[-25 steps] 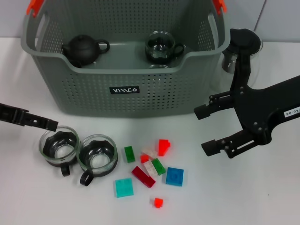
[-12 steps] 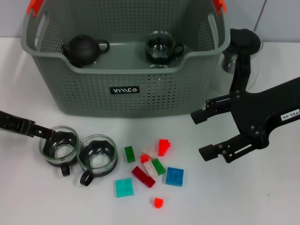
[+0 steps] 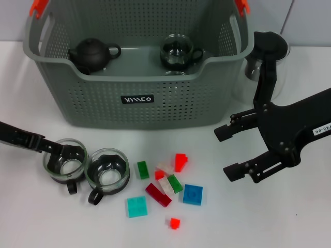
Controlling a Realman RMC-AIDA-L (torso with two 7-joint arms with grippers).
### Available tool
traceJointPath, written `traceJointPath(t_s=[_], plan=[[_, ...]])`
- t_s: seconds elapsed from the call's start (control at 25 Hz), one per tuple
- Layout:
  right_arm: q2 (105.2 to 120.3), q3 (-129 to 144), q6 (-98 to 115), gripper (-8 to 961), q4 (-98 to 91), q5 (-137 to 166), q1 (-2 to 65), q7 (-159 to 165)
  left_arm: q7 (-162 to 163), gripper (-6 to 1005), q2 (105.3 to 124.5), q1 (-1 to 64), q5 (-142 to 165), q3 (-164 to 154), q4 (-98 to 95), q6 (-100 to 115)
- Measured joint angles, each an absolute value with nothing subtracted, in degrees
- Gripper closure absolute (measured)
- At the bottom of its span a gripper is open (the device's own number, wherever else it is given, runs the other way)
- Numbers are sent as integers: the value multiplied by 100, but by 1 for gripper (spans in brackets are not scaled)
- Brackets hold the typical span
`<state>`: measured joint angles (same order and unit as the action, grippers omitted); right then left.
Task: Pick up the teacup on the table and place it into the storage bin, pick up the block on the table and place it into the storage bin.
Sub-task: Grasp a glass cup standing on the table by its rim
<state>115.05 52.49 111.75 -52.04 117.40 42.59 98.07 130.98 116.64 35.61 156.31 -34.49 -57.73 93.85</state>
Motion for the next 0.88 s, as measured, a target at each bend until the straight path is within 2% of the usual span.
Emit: traceJointPath(t_s=[0.88], plan=[[11505, 5218, 11116, 55, -5203, 11751, 4238, 9835, 13138, 99, 11667, 3778, 16004, -3622, -5339, 9015]])
